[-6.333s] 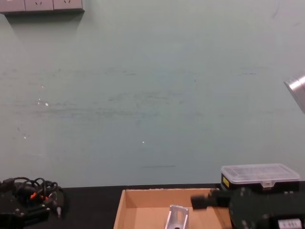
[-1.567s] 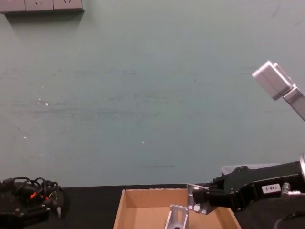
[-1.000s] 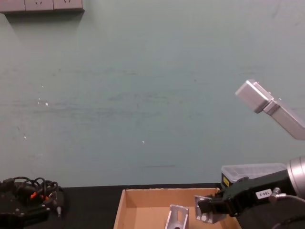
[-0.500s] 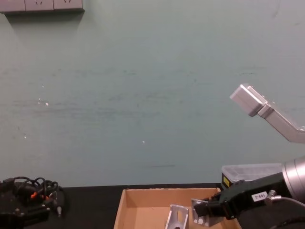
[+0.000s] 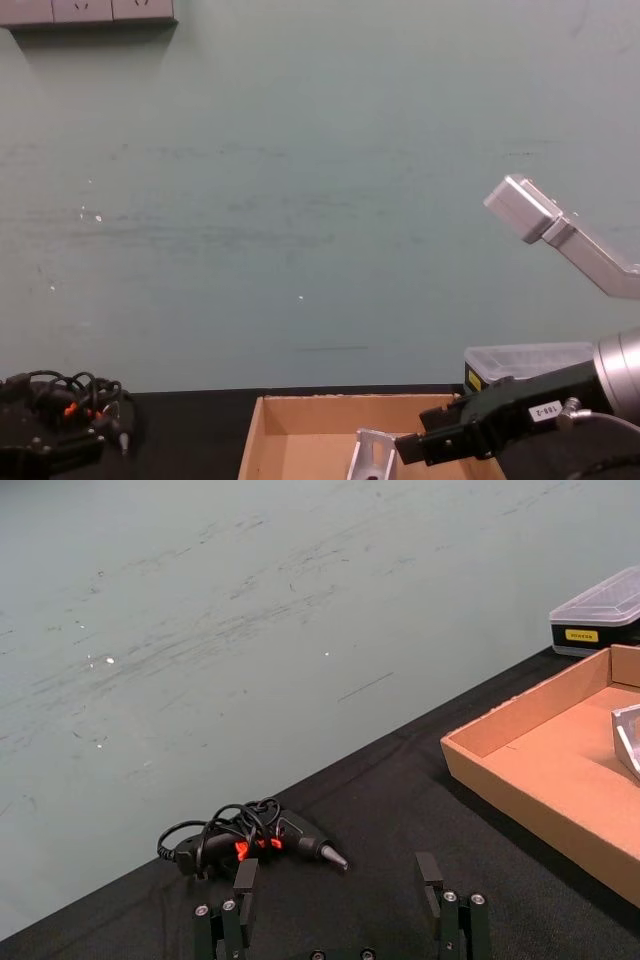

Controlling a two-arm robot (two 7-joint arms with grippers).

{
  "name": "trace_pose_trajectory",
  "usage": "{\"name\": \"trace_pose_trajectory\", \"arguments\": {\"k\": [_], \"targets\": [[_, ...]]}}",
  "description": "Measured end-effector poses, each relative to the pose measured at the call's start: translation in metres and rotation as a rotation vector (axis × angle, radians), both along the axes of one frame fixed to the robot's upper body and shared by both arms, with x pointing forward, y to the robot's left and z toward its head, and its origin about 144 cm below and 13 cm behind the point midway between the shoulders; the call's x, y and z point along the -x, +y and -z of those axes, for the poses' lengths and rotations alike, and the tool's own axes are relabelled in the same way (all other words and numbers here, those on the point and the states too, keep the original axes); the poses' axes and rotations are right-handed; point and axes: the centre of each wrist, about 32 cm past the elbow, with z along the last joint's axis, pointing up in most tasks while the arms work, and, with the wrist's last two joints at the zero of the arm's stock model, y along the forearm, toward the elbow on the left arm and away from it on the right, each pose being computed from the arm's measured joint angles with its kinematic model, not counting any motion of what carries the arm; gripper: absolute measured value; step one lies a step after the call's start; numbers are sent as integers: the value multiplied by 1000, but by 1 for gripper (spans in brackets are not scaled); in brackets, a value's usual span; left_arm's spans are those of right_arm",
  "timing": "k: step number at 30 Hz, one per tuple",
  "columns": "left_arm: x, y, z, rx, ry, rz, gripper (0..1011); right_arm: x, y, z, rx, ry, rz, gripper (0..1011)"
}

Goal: Use one hand to pick up the angle iron from the table and place it into the box.

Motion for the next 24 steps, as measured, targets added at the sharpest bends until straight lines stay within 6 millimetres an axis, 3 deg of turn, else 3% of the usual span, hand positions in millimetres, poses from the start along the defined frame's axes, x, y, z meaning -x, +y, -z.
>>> {"name": "trace_pose_trajectory", "arguments": {"k": [14,24], "targets": [[0,0,0,0,0,0,1000,0,0,0,0,-1,0,990],[0,0,0,0,0,0,1000,10,-6,-1,-78,-47,-40,1002]]}}
